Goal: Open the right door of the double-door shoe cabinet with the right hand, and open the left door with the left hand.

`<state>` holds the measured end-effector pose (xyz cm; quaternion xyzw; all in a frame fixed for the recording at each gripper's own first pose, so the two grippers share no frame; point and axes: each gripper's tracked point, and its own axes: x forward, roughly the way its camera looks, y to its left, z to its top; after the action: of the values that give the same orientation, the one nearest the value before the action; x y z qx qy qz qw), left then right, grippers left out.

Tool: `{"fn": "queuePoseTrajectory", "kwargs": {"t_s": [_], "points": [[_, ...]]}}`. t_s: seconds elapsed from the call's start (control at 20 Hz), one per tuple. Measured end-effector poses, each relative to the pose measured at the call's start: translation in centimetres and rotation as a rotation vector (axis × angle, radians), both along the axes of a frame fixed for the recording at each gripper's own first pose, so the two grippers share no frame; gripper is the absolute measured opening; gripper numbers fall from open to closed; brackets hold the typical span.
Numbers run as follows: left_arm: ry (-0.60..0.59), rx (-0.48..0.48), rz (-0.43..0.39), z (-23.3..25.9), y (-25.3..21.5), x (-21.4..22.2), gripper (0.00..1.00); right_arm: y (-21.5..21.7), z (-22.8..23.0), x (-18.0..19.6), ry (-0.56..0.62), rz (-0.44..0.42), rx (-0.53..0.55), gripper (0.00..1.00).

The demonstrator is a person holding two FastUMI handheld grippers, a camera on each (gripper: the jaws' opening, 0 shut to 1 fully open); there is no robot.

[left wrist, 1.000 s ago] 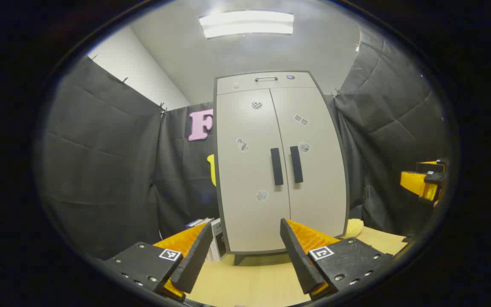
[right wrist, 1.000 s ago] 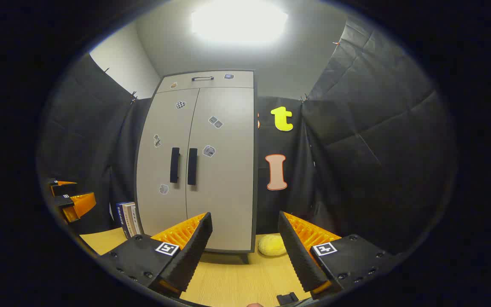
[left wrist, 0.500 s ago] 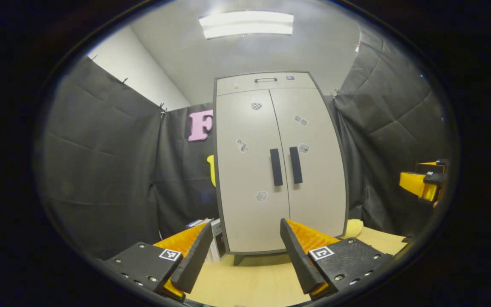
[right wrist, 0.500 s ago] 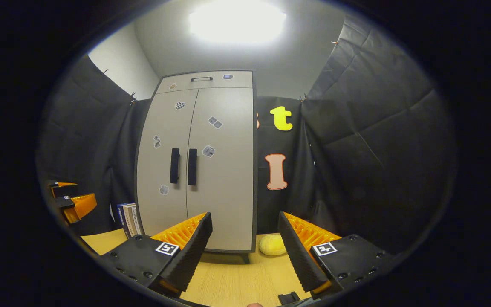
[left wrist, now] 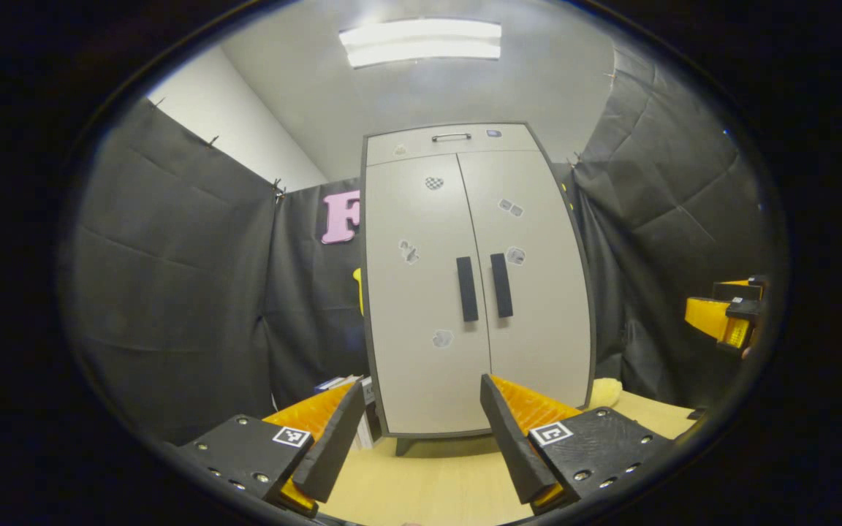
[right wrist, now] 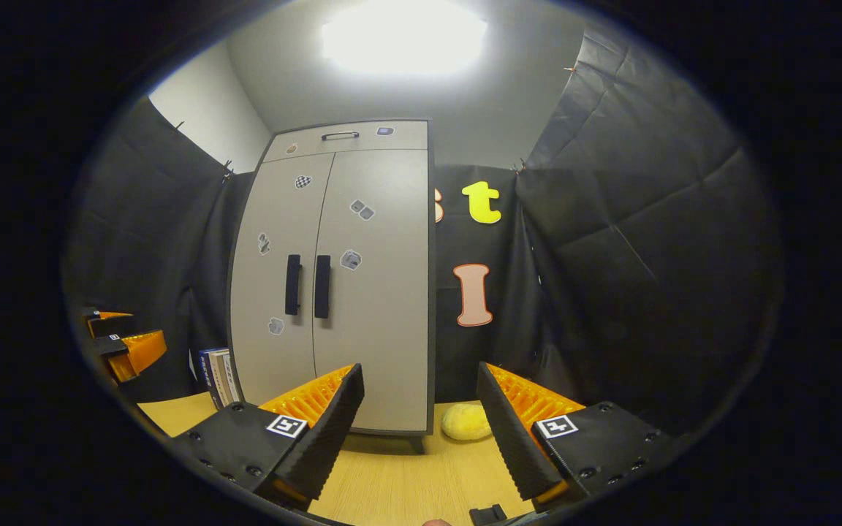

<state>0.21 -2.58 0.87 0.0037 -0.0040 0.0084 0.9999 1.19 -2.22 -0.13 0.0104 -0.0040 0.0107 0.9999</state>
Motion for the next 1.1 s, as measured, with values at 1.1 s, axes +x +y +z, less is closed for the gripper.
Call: {"fn": "queuePoseTrajectory", "kwargs": {"t_s": [1.1], "points": [[0.023,0.000,0.046,-3.0,1.1,5.7,0.92,6.9,4.3,13.5,-0.017,0.126,0.088,0.98]]}}
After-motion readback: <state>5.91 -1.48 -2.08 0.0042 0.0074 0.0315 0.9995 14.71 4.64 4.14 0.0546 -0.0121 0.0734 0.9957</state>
